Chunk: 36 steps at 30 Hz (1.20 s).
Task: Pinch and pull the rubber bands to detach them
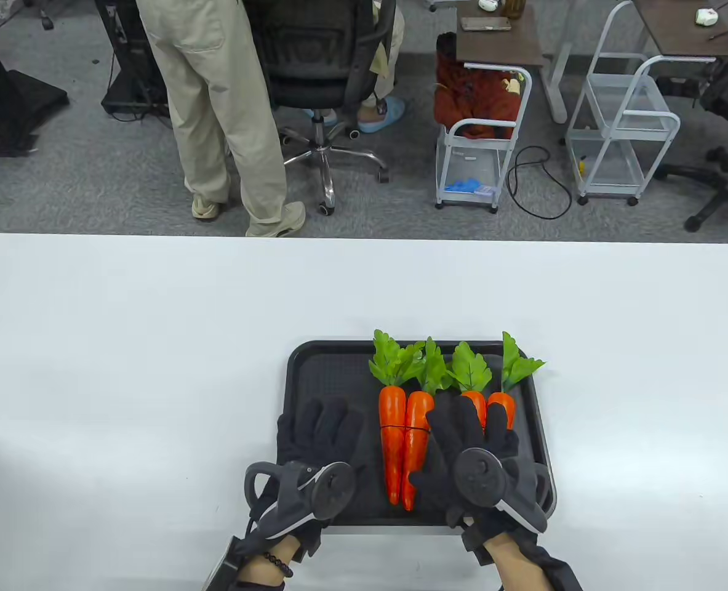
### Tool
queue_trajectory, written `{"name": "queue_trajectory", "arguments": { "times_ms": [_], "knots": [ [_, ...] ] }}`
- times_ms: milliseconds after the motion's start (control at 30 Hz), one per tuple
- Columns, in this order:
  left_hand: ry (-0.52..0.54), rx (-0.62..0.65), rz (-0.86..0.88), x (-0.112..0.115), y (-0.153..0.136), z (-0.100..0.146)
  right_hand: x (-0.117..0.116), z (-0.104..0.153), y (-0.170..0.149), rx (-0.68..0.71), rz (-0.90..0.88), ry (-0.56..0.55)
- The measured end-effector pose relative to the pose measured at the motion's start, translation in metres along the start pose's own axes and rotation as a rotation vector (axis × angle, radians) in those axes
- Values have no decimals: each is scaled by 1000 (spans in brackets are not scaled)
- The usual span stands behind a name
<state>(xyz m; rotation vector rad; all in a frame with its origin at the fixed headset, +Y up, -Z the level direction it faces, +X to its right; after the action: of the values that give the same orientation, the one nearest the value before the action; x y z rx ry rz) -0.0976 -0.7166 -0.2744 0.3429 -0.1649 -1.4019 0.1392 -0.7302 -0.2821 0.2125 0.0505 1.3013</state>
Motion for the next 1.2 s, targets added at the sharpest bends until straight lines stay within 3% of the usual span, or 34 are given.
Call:
{"name": "queue_trajectory", "arguments": {
  "times_ms": [433,900,1200],
  "knots": [
    [7,-21,57,-6,-11,2,6,-20,14,-71,22,63],
    [33,-30,92,-15,-17,4,-13,-62,36,-207,165,214],
    [45,-38,103,-16,-20,5,-20,-78,47,-228,230,220]
  ]
}}
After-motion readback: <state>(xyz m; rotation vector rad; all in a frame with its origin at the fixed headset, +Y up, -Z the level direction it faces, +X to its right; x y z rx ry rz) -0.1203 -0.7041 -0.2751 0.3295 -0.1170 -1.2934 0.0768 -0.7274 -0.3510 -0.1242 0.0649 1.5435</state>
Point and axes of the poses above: the tracker on the back of each hand, its own y axis roughly to the thumb side, its own z axis roughly from the fingertips to the wrist, x = y × z, the point moved 3 cm from there along -z, roughly from the wrist to the fingertips, and after that the axes turned 3 degrees about z, right-handed, at the moved point
